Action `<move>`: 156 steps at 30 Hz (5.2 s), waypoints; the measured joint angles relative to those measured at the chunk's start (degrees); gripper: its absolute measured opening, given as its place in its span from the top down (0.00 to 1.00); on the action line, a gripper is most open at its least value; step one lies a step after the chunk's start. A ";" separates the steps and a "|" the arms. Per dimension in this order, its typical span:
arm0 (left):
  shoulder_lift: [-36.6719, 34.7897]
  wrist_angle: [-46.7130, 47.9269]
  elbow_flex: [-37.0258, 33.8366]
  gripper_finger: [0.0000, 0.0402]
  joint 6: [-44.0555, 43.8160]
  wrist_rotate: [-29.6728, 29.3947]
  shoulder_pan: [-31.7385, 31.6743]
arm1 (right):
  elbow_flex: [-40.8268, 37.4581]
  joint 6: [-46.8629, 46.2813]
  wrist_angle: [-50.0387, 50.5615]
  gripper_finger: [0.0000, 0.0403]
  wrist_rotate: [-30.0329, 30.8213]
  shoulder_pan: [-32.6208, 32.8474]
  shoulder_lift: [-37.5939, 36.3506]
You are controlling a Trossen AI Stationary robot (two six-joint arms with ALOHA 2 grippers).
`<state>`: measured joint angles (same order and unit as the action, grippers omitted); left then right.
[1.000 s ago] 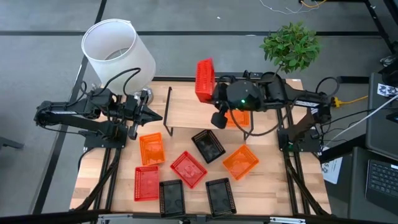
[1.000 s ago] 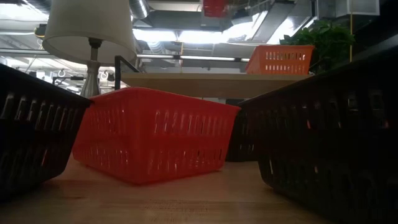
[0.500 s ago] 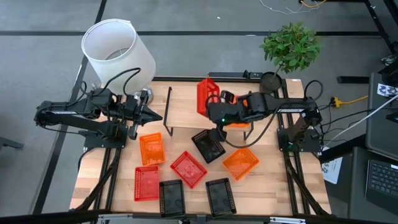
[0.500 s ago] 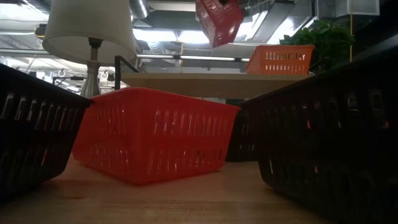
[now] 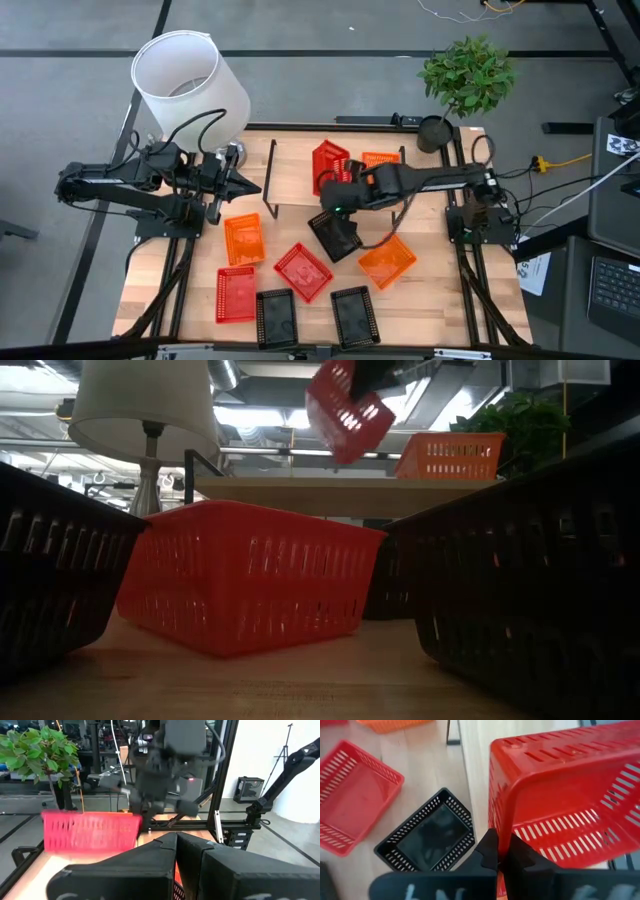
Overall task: Stack baskets on shelf by color
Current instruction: Put the right red bin on the shelf
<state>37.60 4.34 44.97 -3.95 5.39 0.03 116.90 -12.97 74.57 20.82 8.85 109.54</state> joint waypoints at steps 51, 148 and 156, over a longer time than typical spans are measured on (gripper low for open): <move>0.02 0.42 0.00 1.00 0.02 0.00 0.00 | 13.35 -1.74 10.69 0.72 -12.14 -5.95 12.41; 48.61 17.97 26.62 1.00 13.57 -15.51 -12.41 | 17.92 -24.50 12.91 0.73 4.17 26.99 -13.54; 48.20 22.20 28.94 1.00 11.03 -16.52 -11.81 | 17.92 -24.52 12.76 0.73 4.09 26.99 -13.54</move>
<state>85.80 26.53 73.91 7.08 -11.14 -11.78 134.82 -37.50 87.33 24.91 35.83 96.01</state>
